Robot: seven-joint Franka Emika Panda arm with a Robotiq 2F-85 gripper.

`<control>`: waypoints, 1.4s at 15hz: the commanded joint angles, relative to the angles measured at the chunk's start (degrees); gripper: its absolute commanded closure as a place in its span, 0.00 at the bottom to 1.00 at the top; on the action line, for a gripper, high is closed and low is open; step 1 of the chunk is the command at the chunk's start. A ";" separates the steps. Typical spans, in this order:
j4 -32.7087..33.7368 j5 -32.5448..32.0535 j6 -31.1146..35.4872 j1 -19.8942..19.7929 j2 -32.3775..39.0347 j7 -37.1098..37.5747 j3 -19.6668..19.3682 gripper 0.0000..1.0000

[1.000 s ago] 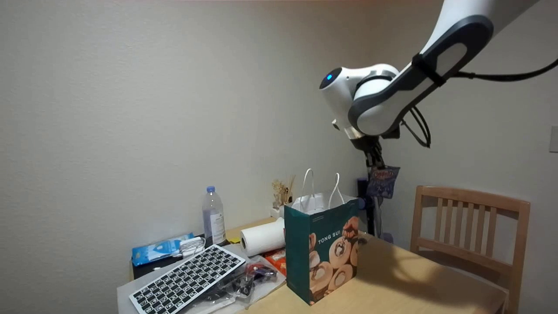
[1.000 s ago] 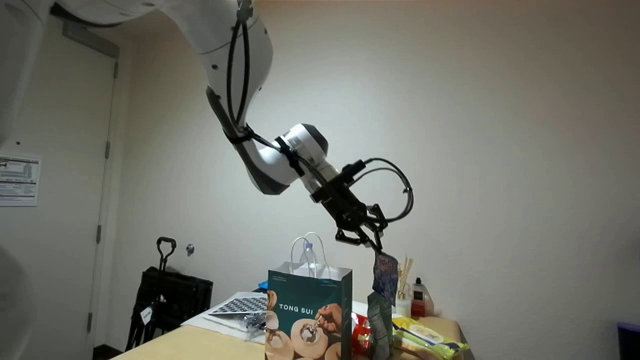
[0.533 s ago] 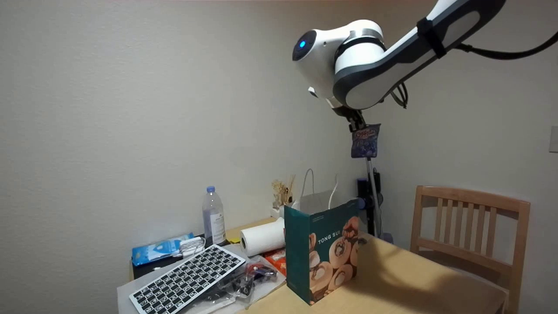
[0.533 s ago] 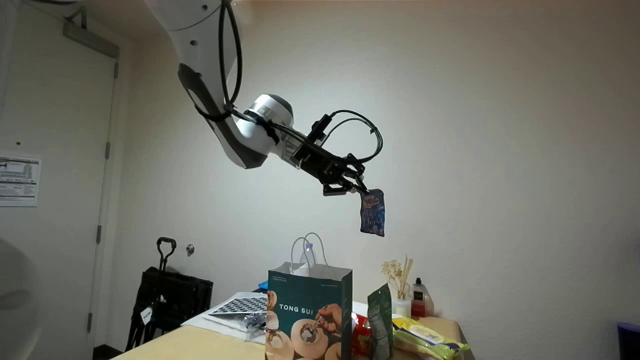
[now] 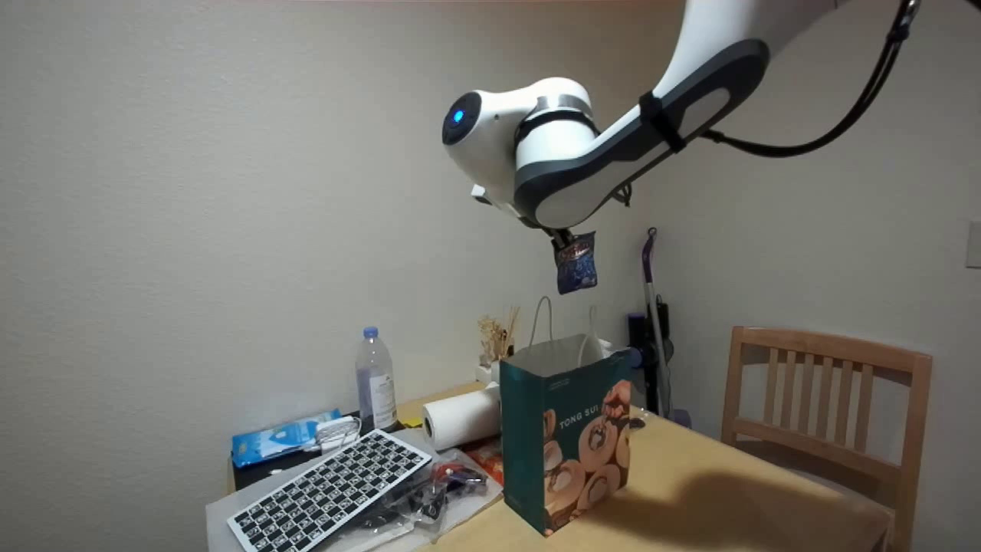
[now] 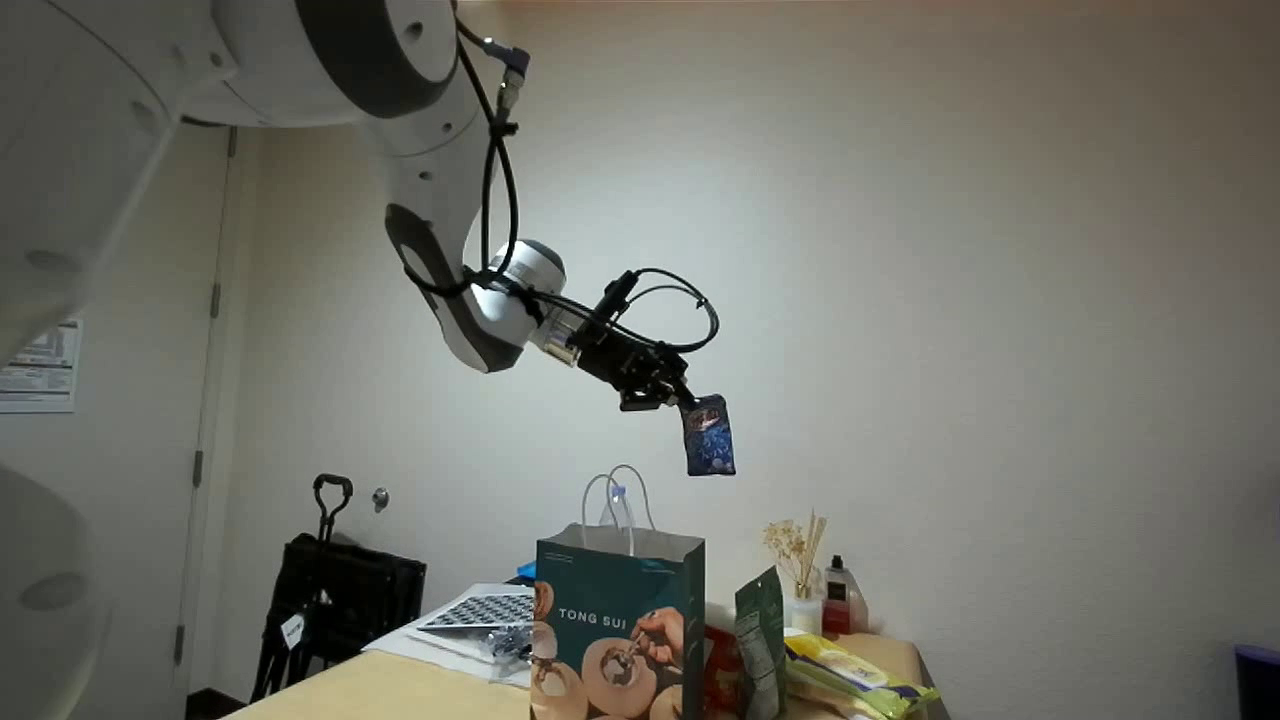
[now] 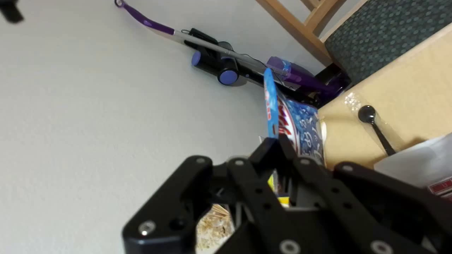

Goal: Put the sachet on the table in the paper bag

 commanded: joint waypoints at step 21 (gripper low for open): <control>-4.92 -2.50 -4.74 8.25 0.69 2.41 4.78 0.99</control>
